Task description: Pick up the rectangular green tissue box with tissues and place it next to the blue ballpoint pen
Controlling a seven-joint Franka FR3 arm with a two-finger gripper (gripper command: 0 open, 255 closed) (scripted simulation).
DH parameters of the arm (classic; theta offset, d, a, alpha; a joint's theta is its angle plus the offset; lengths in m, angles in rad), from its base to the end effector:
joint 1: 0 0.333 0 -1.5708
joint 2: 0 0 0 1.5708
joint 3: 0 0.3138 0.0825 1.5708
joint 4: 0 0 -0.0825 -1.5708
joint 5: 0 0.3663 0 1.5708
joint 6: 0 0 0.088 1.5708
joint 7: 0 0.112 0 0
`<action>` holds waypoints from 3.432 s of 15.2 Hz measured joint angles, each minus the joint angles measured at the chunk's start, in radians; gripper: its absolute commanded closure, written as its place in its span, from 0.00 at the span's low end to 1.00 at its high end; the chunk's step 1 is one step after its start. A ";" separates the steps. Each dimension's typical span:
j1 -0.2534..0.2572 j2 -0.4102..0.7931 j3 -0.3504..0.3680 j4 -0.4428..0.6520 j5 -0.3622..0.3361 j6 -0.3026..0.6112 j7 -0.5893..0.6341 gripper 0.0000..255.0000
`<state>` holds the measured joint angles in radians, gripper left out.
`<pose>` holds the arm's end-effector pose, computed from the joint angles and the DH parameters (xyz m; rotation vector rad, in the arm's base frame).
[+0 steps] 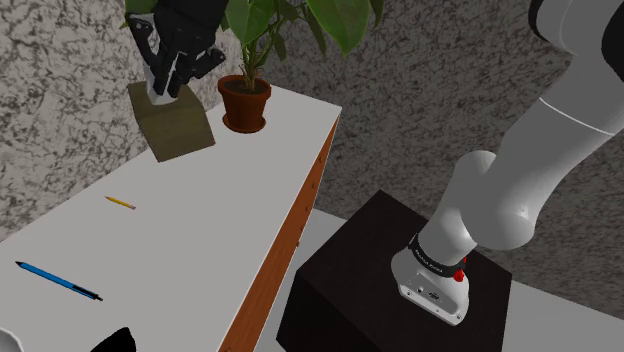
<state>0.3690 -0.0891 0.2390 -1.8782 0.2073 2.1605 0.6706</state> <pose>0.4462 0.3273 0.5810 -2.7651 0.1979 -0.2723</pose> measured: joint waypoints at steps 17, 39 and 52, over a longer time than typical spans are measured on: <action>0.009 0.041 0.010 -0.178 0.019 0.218 -0.032 1.00; 0.020 0.172 0.022 -0.334 0.049 0.502 -0.089 1.00; 0.020 0.186 0.022 -0.340 0.049 0.521 -0.090 0.00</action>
<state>0.3895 0.0970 0.2614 -2.2180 0.2566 2.6815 0.5806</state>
